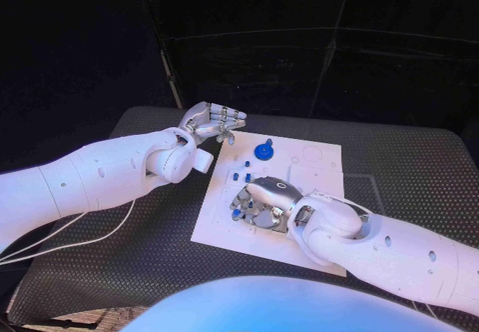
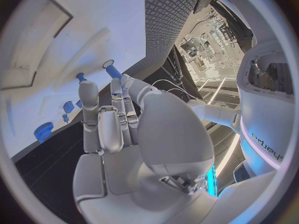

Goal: Assemble the parts on the task board

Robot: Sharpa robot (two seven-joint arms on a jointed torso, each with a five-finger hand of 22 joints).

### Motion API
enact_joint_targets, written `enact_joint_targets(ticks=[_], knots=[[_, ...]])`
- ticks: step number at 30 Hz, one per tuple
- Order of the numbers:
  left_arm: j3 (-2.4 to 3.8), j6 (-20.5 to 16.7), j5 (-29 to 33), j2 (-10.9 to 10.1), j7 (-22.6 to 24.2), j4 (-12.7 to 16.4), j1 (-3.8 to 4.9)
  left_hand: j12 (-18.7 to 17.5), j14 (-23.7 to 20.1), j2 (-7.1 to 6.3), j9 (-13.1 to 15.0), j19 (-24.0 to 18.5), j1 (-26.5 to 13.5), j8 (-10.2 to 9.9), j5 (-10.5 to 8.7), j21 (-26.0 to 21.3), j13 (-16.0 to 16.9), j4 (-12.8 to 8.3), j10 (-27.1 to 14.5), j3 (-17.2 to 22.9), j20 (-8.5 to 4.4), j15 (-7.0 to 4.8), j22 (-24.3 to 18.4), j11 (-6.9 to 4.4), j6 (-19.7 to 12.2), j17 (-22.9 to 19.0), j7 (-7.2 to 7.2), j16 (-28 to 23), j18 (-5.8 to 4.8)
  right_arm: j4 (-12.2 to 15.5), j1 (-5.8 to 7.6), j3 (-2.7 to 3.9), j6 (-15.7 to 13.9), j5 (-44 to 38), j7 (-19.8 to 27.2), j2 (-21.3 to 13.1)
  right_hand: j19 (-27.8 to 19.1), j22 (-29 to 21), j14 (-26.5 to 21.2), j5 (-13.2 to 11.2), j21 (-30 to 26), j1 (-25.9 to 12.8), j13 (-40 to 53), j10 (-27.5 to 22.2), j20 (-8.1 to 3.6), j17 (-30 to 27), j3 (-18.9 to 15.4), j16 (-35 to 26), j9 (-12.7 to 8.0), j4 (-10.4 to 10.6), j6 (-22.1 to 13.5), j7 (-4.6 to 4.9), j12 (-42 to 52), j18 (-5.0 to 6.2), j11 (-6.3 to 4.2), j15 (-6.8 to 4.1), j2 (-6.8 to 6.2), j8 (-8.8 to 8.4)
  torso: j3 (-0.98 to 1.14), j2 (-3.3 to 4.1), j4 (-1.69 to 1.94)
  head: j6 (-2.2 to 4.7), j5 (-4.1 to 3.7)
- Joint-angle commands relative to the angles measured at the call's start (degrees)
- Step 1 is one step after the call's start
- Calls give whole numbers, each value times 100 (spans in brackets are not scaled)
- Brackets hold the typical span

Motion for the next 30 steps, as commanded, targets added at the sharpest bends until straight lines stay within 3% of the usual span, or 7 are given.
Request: enact_joint_targets(ticks=[1,30], knots=[[7,40,23,2,24,6,12,20,-38,68,0,-30,7,8,-15,-15,-9,-39,-46,-7,8,15,-6,0,-22,-9,14,-27,118,41,1,1,-106,72,75,-10,15,9,190,-22,24,-56,9,40,-19,11,-21,20,8,25,33,-4,-36,-79,-10,-52,-4,32,-2,2,4,1,-2],[7,35,23,-3,21,8,12,20,-38,68,0,-30,7,8,-15,-15,-9,-39,-46,-7,8,15,-6,0,-22,-9,14,-27,118,-35,-2,1,216,164,43,14,40,55,197,-24,45,-79,7,51,-23,51,-26,39,7,44,47,-8,-55,-88,-13,-54,14,30,-5,3,7,1,37]])
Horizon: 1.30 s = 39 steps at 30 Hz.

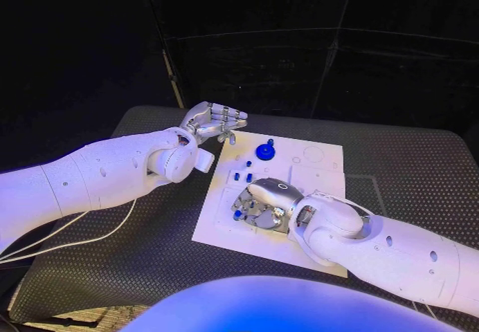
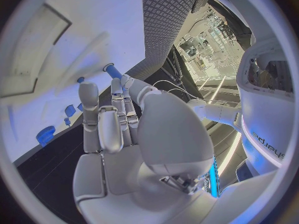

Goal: Assemble the parts on the task board

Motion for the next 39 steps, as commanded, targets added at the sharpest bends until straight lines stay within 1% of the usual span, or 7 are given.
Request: enact_joint_targets(ticks=[1,11,17,20,27,34,39], knots=[[7,34,23,-1,23,7,12,20,-38,68,0,-30,7,8,-15,-15,-9,-39,-47,-7,8,15,-6,1,-22,-9,14,-27,118,4,5,1,112,33,30,9,20,6,197,-24,20,-56,8,31,-3,6,-10,40,10,29,56,-3,-31,-87,8,-55,-8,20,1,3,-2,1,1],[7,35,23,5,23,2,12,25,-40,72,0,-30,8,10,-15,-18,-9,-42,-58,-8,8,16,-6,3,-24,-10,16,-24,118,-29,6,1,174,36,25,20,24,13,198,-25,23,-64,7,34,-4,5,-13,40,9,35,59,-6,-40,-89,7,-56,-3,18,3,-3,-4,1,5],[7,37,23,9,21,-3,12,25,-40,72,0,-30,8,10,-15,-18,-9,-42,-58,-8,8,16,-6,3,-24,-10,16,-24,118,-100,6,1,213,20,-3,49,14,-5,194,-27,14,-78,4,35,-5,-14,-21,32,5,43,53,-4,-54,-86,8,-57,-7,10,4,-1,-2,1,2],[7,37,23,10,19,-4,12,25,-40,72,0,-30,8,10,-15,-18,-9,-42,-58,-8,8,16,-6,3,-24,-10,16,-24,118,-137,6,1,222,-17,-30,74,4,-24,192,-30,4,-94,1,35,-6,-24,-32,27,0,50,44,-2,-70,-84,9,-56,-17,-1,2,1,-7,1,-5],[7,40,23,14,15,-5,12,25,-40,72,0,-30,8,10,-15,-18,-9,-42,-58,-8,8,16,-6,3,-24,-10,16,-24,118,-206,6,1,251,-112,-134,120,-9,-46,188,-36,-10,-121,-4,30,-5,-42,-54,17,-10,62,18,4,-104,-81,15,-53,-36,-26,1,1,-2,1,-11],[7,43,23,17,13,-7,12,25,-40,72,0,-30,8,10,-15,-18,-9,-42,-58,-8,8,16,-6,3,-24,-10,16,-24,118,-234,6,1,317,-148,-184,161,-20,-69,183,-36,-27,-151,-16,4,2,-60,-86,9,-27,73,-42,27,-170,-81,34,-40,-74,-77,4,0,-7,1,-10],[7,47,23,17,12,-9,12,25,-40,72,0,-30,8,10,-15,-18,-9,-42,-58,-8,8,16,-6,3,-24,-10,16,-24,118,-206,6,0,353,-160,-208,172,-29,-93,180,-19,-45,-184,-28,-27,21,-72,-122,3,-45,91,-153,71,-249,-79,69,-13,-116,-160,5,0,-8,1,-12]])
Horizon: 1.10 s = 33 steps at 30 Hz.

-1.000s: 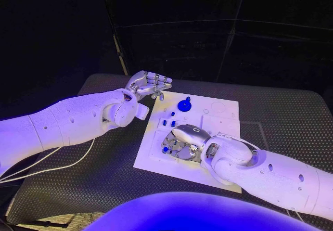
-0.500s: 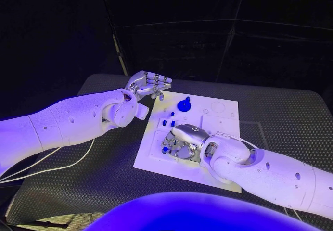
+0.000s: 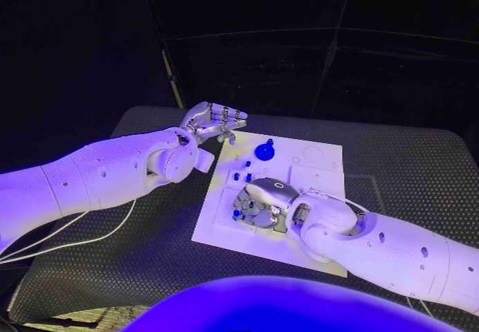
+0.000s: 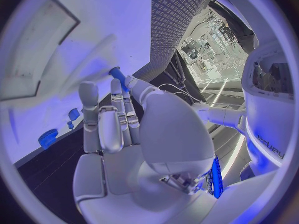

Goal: Assemble the parts on the task board

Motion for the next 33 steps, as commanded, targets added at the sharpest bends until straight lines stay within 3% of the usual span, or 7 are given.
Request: enact_joint_targets(ticks=[1,11,15,23,28,33], knots=[[7,48,22,6,16,4,12,25,-40,50,0,-30,-15,9,-15,-18,-9,-26,-37,8,8,16,-7,-18,-24,-6,16,-23,118,19,-5,-7,153,-83,-103,3,-29,-12,201,-17,-22,-43,-8,3,25,-10,-42,-24,-15,6,-88,12,-40,-79,43,13,-27,-59,2,-2,-3,1,-4],[7,51,22,4,13,-2,12,30,-44,55,0,-30,-16,11,-15,-20,-9,-27,-44,8,9,17,-7,-17,-25,-14,16,-25,117,77,-5,-7,46,-166,-160,-32,-28,-41,195,24,-46,-83,-21,8,29,-40,-109,-37,-32,29,-668,-50,-163,-68,7,-9,-147,-106,4,-1,0,1,-6],[7,52,22,8,13,-7,12,30,-44,55,0,-30,-16,11,-15,-20,-9,-27,-44,8,9,17,-7,-17,-25,-14,16,-25,117,100,-6,-7,-51,-177,-162,-43,-26,-61,195,33,-65,-102,-25,4,-21,-50,-172,-44,-35,53,-1227,-126,-240,-66,-63,-63,-196,-108,3,-3,-4,1,-8],[7,54,22,4,14,-9,11,30,-44,55,0,-30,-16,11,-15,-20,-9,-27,-44,8,9,17,-7,-17,-25,-14,16,-25,117,166,-8,-7,-322,-209,-170,-88,-10,-76,198,41,-86,-34,-24,-38,-52,-53,-306,-50,-91,30,-2626,-266,-342,-71,-82,-83,-258,-162,2,2,-2,1,-46],[7,52,22,-7,13,-6,11,30,-44,55,0,-30,-16,11,-15,-20,-9,-27,-44,8,9,17,-7,-17,-25,-14,16,-25,117,256,-16,-6,-466,-228,-192,-194,-10,-81,199,42,-89,-29,-23,-44,-51,-52,-335,-50,-94,28,-2728,-274,-351,-71,-79,-82,-271,-167,2,-1,-2,1,-48],[7,53,22,-22,13,-2,10,30,-44,55,0,-30,-16,11,-15,-20,-9,-27,-44,8,9,17,-7,-17,-25,-14,16,-25,117,491,-19,-1,-627,-250,-260,-507,0,-73,202,47,-87,-47,-14,-17,-51,-45,-406,-46,-77,45,-2656,-237,-343,-73,-81,-82,-300,-143,1,-8,-2,1,-64]])
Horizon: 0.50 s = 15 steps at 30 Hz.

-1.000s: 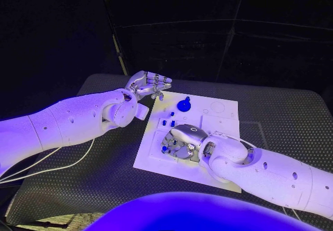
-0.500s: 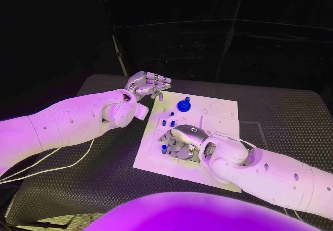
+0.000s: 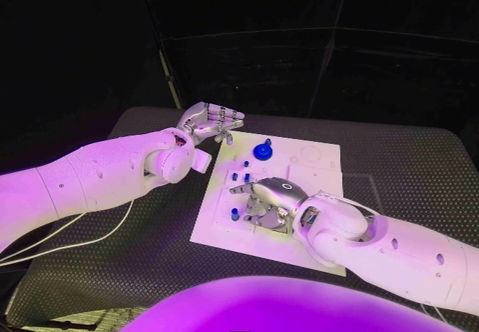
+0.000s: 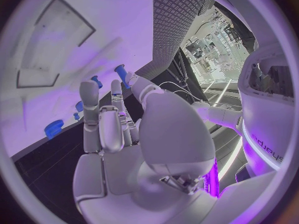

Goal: Assemble the parts on the task board

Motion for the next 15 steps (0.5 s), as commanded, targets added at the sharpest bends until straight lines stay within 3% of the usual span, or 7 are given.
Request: enact_joint_targets(ticks=[1,2,3,6,9,12,15], knots=[[7,48,22,-12,19,10,10,30,-24,55,0,-30,-16,11,-15,-20,-9,-27,-23,8,9,-3,-8,4,-25,-6,16,-25,118,168,6,7,-373,-42,-79,-191,24,9,192,28,-17,-8,9,10,-31,13,-54,-20,18,17,91,52,-22,-73,-29,-31,-54,11,-3,-11,0,-1,-22],[7,47,22,-19,20,11,10,30,-24,55,0,-30,-16,11,-15,-20,-9,-27,-23,8,9,-3,-8,4,-25,-6,16,-25,118,247,6,10,-444,24,-90,-304,34,18,196,32,-13,-18,20,51,-32,27,-86,-12,45,35,300,95,-3,-75,-31,-34,-52,55,-4,-14,-1,-1,-43],[7,45,22,-26,20,11,10,30,-24,55,0,-30,-16,11,-15,-20,-9,-27,-23,8,9,-3,-8,4,-25,-6,16,-25,118,327,8,22,-535,146,-97,-429,39,20,200,37,-13,-41,39,120,-30,42,-127,-4,108,62,788,177,31,-78,-14,-25,-56,167,-6,-17,-3,-1,-70],[6,42,22,-49,23,12,9,30,-24,55,0,-30,-16,11,-15,-20,-9,-27,-23,8,9,-3,-8,4,-25,-6,16,-25,118,544,15,197,-865,1166,-101,-896,79,70,219,34,8,-175,164,470,12,129,-278,45,290,197,1925,249,251,-93,40,30,-61,615,-18,-28,-7,-1,-234],[5,40,22,-64,25,11,9,30,-24,55,0,-30,-16,11,-15,-20,-9,-27,-23,8,9,-3,-8,4,-25,-6,16,-25,118,716,30,285,-1058,2264,-175,-1362,281,393,302,134,183,-372,407,860,-28,526,-471,259,366,348,2378,108,621,-134,-90,-59,-77,852,-36,-50,-27,-1,-380],[4,39,22,-74,25,9,8,30,-24,55,0,-30,-16,11,-15,-20,-9,-27,-23,8,9,-3,-8,4,-25,-6,16,-25,118,838,38,323,-1034,2869,-371,-1745,462,665,344,490,338,-669,887,1139,-135,730,-829,385,456,523,2597,-29,1242,-185,-220,-176,-137,1049,-48,-65,-58,27,-522],[2,53,22,-80,28,7,2,38,-26,58,0,-30,-20,14,-16,-22,-9,-28,-29,5,10,-2,-8,3,-24,-8,12,-22,117,946,40,342,-857,3078,-643,-2083,665,1018,410,787,530,-918,3377,1198,-214,1190,-1313,619,607,764,2574,-117,3680,-258,-289,-228,-95,1286,-64,-77,-107,77,-679]])
